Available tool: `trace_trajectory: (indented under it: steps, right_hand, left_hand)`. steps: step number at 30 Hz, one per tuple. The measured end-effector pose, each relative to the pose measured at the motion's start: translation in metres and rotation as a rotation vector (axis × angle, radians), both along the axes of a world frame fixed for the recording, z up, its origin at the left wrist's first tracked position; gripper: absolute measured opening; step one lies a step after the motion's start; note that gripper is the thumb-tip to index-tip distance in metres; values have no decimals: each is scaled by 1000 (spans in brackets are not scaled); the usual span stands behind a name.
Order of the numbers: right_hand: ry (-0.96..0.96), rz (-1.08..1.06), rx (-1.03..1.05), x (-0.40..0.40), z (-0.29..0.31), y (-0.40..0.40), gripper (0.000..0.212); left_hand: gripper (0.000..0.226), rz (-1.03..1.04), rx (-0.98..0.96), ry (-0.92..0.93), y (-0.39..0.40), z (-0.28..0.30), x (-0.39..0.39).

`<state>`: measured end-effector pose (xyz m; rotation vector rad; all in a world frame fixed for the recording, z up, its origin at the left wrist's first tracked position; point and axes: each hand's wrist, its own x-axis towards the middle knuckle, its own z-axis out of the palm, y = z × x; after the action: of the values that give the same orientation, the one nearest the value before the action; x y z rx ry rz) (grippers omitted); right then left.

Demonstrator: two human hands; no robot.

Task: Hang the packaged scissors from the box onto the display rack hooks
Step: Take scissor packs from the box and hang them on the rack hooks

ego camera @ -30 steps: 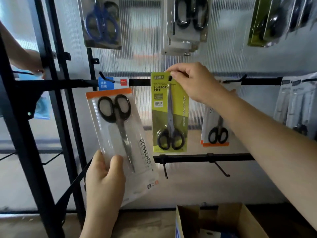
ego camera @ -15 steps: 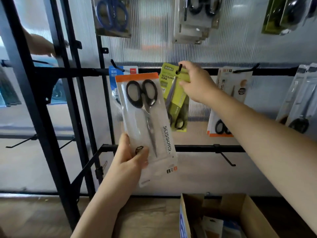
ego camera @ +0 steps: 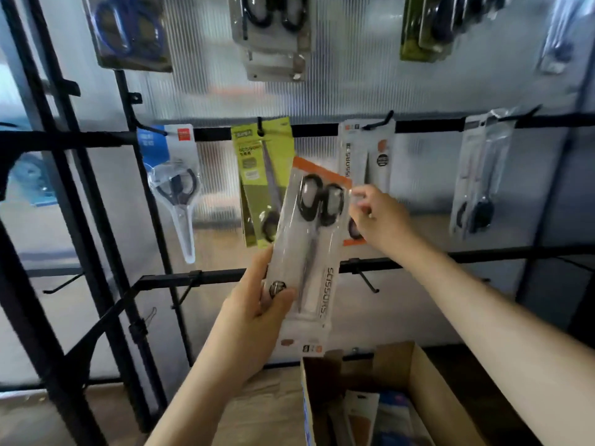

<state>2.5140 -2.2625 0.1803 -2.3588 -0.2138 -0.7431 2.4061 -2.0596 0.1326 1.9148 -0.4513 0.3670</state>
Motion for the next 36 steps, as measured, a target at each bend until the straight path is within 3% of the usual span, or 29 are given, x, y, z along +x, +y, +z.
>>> trace_trajectory:
  steps: [3, 5, 8, 11, 14, 19, 21, 25, 29, 32, 36]
  right_hand:
    - [16, -38, 82, -13, -16, -40, 14]
    - [57, -113, 54, -21, -27, -68, 16]
    - [84, -116, 129, -29, -45, -104, 25]
    - [106, -44, 176, -37, -57, -129, 35]
    - [147, -6, 184, -46, -66, -146, 43]
    - [212, 61, 194, -56, -83, -169, 49]
    - [237, 124, 142, -60, -85, -169, 45]
    - [154, 134, 57, -56, -78, -164, 12]
    - [94, 143, 69, -49, -66, -149, 19]
    - [77, 108, 63, -42, -62, -140, 26]
    - [39, 70, 125, -37, -63, -139, 34]
  left_hand:
    - [58, -45, -15, 63, -28, 8, -2]
    - [63, -72, 1, 142, -45, 10, 1]
    - [53, -41, 196, 150, -70, 5, 11]
    - [36, 65, 462, 50, -98, 1, 17]
    - [37, 170, 759, -148, -123, 0, 20]
    - [28, 231, 1050, -339, -141, 3, 27]
    - [27, 283, 1054, -370, -143, 14, 29]
    - [41, 447, 892, -452, -140, 48, 34]
    - [65, 505, 691, -380, -126, 83, 64]
    - [64, 257, 416, -205, -119, 107, 76]
    - [41, -19, 367, -141, -103, 135, 84]
